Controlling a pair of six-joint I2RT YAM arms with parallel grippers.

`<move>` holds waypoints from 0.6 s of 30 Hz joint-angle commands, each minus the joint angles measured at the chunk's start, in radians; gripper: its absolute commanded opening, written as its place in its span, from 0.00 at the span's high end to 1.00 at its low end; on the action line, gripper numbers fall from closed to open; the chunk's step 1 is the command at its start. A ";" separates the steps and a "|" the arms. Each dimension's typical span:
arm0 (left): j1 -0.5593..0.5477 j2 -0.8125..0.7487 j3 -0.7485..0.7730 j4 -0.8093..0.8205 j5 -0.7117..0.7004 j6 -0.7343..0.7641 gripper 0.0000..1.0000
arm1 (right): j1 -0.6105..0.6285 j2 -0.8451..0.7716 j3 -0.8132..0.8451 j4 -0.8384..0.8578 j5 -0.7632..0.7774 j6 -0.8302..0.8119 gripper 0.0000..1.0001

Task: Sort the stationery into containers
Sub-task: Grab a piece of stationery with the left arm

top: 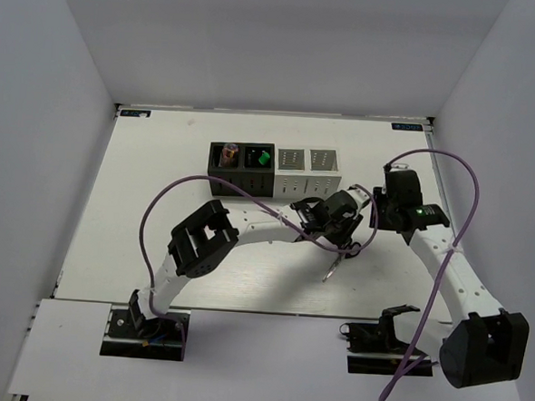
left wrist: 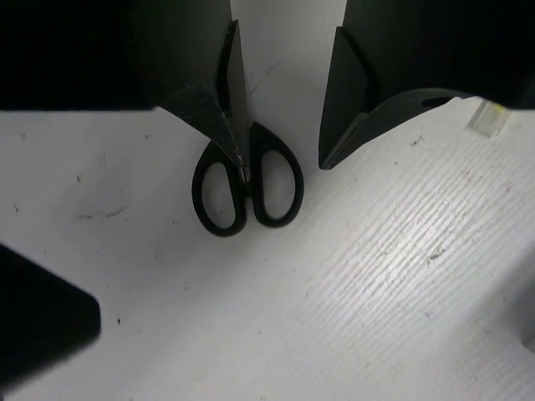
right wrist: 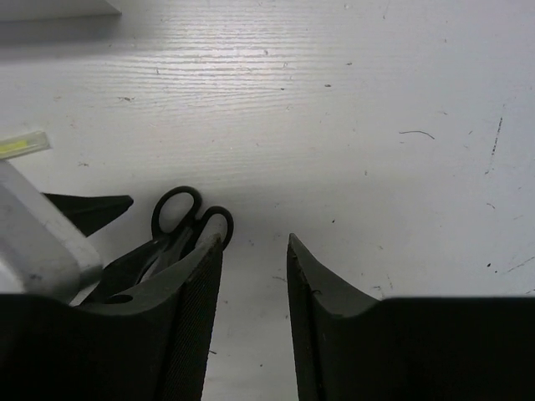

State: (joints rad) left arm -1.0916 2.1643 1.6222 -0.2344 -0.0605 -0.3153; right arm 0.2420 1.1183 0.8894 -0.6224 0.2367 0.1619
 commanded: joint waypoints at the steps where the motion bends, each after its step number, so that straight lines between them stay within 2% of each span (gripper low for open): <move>1: -0.016 0.008 0.044 0.041 -0.099 0.022 0.51 | -0.007 -0.051 -0.015 0.038 -0.022 0.021 0.59; 18: -0.014 0.098 0.085 0.018 -0.151 0.005 0.54 | -0.013 -0.098 -0.037 0.061 -0.025 0.027 0.59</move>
State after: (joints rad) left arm -1.0992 2.2654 1.6699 -0.2096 -0.1894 -0.3069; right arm 0.2348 1.0481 0.8654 -0.5987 0.2142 0.1707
